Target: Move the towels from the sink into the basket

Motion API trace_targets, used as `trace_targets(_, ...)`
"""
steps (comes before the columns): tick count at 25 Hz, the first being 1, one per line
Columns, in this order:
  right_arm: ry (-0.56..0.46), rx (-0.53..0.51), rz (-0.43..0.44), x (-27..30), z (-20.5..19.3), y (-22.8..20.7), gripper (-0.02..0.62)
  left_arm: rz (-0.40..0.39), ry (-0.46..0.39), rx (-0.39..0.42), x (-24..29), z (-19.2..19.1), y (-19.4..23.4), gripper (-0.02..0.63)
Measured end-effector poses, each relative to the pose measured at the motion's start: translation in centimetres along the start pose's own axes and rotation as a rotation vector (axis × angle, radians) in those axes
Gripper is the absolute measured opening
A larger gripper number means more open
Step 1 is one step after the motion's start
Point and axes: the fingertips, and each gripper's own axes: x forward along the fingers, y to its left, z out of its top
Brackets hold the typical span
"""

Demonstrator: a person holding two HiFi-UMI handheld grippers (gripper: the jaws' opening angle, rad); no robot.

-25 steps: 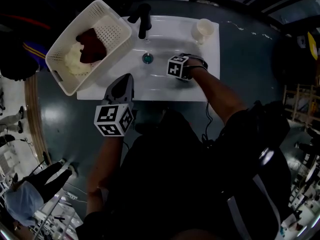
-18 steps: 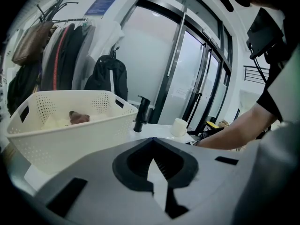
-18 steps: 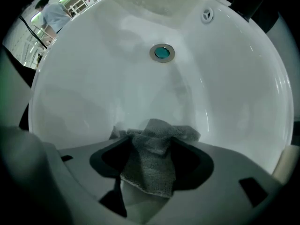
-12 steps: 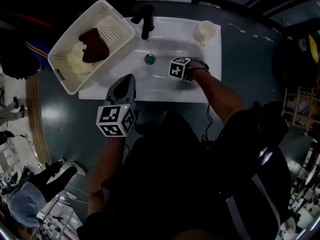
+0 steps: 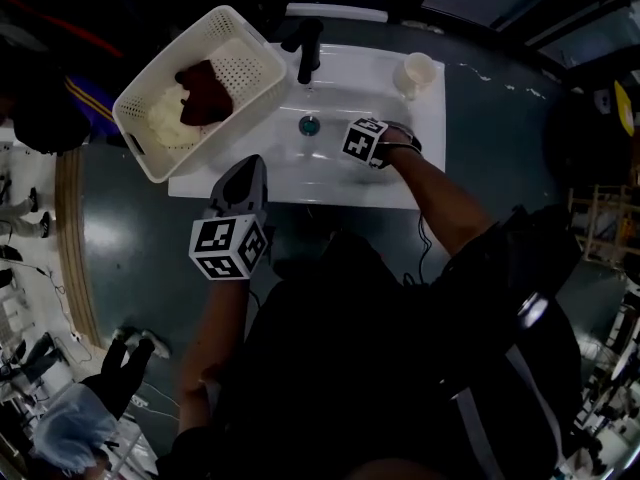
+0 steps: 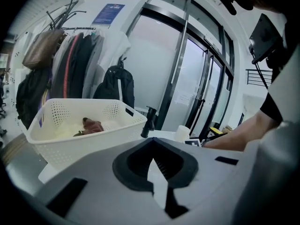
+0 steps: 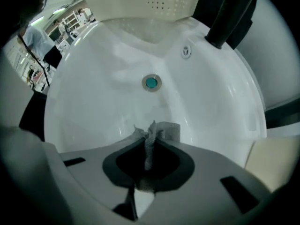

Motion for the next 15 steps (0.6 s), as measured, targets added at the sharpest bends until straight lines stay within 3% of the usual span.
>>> trace_targets(7, -0.223, 0.117, 0.003, -7.1, 5.6, 1.3, 0.051, 0.019, -0.069, -0.002, -3.4, 1.7, 1.1, 0.003)
trace_targets(10, -0.317, 0.174, 0.046, -10.4, 8.2, 2.9, 0.049, 0.03, -0.099, -0.017, -5.3, 2.5, 1.9, 0.003)
trace_targets(13, -0.444, 0.189, 0.041, -14.4, 11.5, 3.7, 0.051, 0.036, -0.13, -0.038, -7.4, 3.5, 2.5, 0.003)
trace_targets(15, -0.513, 0.195, 0.032, -16.8, 13.3, 4.4, 0.051, 0.045, -0.152, -0.008, -8.7, 3.9, 2.7, 0.003)
